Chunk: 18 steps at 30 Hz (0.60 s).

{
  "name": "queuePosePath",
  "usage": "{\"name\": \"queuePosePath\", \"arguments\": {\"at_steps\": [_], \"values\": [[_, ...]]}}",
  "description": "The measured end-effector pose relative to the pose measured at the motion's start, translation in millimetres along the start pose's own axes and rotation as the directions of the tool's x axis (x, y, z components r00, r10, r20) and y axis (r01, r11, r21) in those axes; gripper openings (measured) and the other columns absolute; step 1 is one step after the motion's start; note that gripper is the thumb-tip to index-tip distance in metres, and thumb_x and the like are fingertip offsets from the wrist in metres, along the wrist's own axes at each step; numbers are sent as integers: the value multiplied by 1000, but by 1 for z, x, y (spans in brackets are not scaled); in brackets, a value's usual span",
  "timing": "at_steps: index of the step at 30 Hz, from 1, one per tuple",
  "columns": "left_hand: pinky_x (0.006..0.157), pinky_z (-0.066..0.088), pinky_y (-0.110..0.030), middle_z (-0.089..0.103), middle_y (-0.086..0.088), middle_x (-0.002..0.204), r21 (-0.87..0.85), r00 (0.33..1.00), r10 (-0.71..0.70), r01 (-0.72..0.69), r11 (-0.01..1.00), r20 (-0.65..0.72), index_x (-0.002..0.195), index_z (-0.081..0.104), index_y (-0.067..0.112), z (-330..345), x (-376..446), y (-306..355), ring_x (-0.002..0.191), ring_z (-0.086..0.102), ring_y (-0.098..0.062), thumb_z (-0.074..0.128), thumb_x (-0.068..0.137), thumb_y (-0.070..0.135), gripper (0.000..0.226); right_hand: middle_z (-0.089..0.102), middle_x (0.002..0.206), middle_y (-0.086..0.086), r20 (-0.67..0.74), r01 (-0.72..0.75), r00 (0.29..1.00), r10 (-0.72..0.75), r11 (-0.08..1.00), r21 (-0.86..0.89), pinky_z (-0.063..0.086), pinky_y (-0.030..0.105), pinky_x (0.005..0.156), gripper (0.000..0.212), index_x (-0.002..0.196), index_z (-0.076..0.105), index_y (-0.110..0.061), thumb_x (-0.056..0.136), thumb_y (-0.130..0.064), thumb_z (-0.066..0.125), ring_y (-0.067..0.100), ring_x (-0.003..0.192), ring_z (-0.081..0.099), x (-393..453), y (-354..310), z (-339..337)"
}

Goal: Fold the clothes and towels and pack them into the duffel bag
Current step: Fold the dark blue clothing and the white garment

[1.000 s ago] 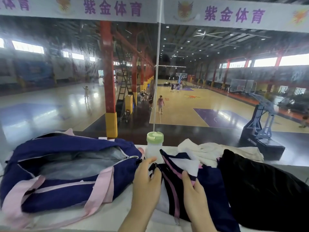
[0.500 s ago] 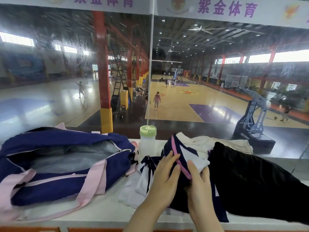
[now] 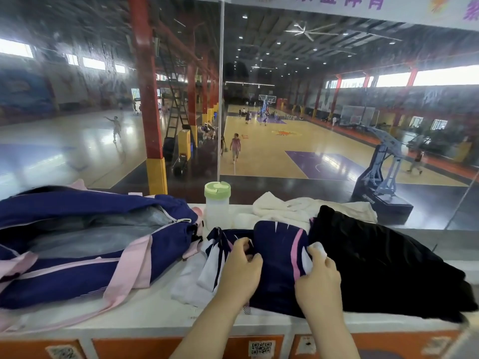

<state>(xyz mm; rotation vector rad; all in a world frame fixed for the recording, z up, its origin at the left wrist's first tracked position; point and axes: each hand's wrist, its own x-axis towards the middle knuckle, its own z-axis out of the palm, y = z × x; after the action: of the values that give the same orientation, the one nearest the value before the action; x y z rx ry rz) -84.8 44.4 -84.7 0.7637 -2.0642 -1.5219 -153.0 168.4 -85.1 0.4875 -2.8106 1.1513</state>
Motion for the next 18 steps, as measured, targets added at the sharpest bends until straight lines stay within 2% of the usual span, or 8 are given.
{"name": "queuePosePath", "arguments": {"at_steps": [2,4,6,7,9,12,15,18], "values": [[80,40,-22,55,14,117,66,999,-33,32,997,7,141,37,24,-1,-1,3,98,53,-3,48,96,30,47,46,135,9,32,15,999,-9,977,-213,43,37,90,59,144,39,-22,87,-7,47,29,115,44,1,1,2],[76,40,-23,54,15,106,149,999,-34,35,988,-7,139,40,22,1,0,6,95,54,-6,49,94,40,49,47,138,6,78,31,997,-12,967,-253,42,38,93,55,145,38,-21,91,-11,44,28,118,44,1,2,3],[75,44,-26,58,13,105,192,998,-56,55,980,1,131,46,23,4,1,11,95,57,-8,51,90,46,47,47,139,3,88,57,995,-37,968,-244,43,38,93,52,144,40,-21,93,-11,43,27,118,46,0,3,5],[76,49,-28,61,13,104,146,996,-86,82,986,20,124,49,24,6,2,13,94,60,-9,55,86,47,45,47,140,1,82,69,995,-51,967,-245,43,37,93,52,144,40,-21,93,-11,43,26,118,46,0,3,5],[80,57,-35,69,8,102,-96,983,-159,168,981,95,117,57,22,9,5,17,90,67,-13,63,80,42,42,47,142,-2,60,84,996,-72,968,-236,42,35,93,53,143,41,-24,92,-11,43,24,117,45,-1,4,8],[79,59,-34,74,0,99,-343,962,-177,242,908,209,111,62,19,11,9,23,88,72,-18,70,82,21,30,54,132,-2,17,76,997,-75,985,-156,41,37,94,51,139,44,-25,91,-8,46,24,113,47,-2,2,12],[76,58,-28,71,3,104,-390,956,-121,222,894,267,117,56,24,13,7,25,90,71,-14,71,81,15,40,56,100,2,-56,51,997,-50,998,25,44,44,88,53,134,42,-22,86,0,50,25,94,47,-2,0,15],[85,57,-31,69,6,110,-335,950,-63,170,927,307,122,52,35,11,4,26,97,69,-13,65,81,14,48,56,110,8,-113,59,993,-42,988,142,46,45,87,56,134,39,-16,84,4,52,30,96,51,-1,1,18]]}}
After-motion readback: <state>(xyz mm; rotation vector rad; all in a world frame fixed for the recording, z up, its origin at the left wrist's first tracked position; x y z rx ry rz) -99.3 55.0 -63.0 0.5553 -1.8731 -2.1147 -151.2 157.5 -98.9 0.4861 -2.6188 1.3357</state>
